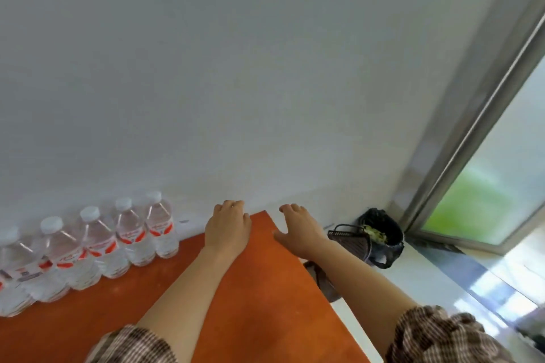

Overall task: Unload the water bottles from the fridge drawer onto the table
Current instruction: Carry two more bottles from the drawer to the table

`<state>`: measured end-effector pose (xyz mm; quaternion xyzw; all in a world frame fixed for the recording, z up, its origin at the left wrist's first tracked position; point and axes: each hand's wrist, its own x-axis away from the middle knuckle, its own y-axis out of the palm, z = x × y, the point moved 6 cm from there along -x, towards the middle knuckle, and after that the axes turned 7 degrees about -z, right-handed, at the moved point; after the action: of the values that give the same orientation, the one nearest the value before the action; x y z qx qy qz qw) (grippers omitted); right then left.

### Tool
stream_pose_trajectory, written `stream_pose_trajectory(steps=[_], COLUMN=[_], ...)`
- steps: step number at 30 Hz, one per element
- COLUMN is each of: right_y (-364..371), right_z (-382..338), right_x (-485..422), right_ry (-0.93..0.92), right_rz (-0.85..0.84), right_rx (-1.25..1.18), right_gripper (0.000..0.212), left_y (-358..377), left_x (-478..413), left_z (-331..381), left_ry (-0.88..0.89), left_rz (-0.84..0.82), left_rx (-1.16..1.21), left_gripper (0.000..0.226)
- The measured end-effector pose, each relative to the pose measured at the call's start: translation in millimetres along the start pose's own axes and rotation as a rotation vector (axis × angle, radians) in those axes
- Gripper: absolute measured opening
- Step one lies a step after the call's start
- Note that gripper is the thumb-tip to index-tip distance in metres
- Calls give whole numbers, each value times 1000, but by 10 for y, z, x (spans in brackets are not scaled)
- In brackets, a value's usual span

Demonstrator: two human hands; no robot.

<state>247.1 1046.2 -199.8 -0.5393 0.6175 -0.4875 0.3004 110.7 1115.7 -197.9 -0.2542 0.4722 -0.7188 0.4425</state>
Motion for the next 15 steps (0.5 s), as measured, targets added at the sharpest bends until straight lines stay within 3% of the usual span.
stream_pose_trajectory(steps=[10, 15], right_y=[-307, -498], right_z=[2218, 3224], right_x=[2564, 4071], right_ry=[355, 552], right_rz=[115, 196], right_rx=[-41, -30], right_gripper=[54, 55], left_y=[1214, 1779], left_x=[1374, 2257], left_z=[2563, 3896], left_ry=[266, 461], left_rz=[-277, -338], left_rx=[-131, -162], left_gripper=[44, 49])
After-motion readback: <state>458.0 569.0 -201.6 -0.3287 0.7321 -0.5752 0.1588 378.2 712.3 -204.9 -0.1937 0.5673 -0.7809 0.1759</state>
